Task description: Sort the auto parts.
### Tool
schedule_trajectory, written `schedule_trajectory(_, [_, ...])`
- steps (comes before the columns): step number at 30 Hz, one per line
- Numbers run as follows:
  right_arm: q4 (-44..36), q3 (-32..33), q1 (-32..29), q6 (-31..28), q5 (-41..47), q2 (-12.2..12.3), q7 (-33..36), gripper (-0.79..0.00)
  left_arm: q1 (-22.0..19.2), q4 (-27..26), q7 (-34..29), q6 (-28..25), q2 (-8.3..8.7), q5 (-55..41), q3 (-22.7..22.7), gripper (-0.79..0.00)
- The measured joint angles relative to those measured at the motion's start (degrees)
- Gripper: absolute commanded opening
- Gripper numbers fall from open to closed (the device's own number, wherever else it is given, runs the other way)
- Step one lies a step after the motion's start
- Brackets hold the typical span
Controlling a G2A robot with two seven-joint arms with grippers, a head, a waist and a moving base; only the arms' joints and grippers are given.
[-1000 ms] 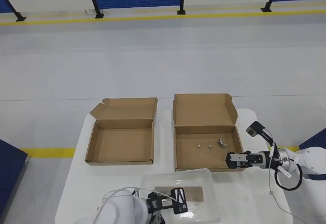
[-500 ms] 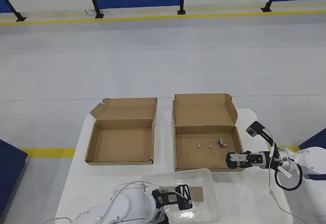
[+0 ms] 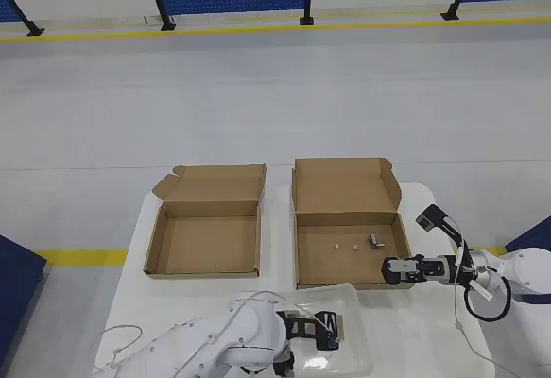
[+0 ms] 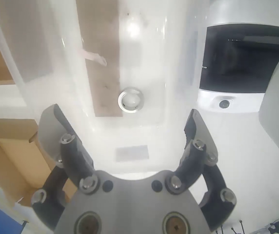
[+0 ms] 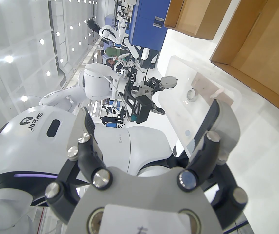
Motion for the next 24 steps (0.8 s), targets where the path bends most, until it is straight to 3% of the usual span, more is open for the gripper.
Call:
schedule_trajectory(10, [0.0,0.0,0.0,0.0,0.0,0.0,0.0,0.0,-0.9,1.5,-0.7,0.9,-0.6,0.3,1.5,0.0])
schedule_trajectory(14, [0.0,0.0,0.0,0.0,0.0,0.0,0.0,0.0,-0.2,2.9,0.9,-0.4,-0.81,5.1,3.3,0.0])
schedule_trajectory(24, [0.0,0.0,0.0,0.0,0.0,0.0,0.0,0.0,0.4,6.2,0.9,2.5,-2.26,11.7,5.2,0.0])
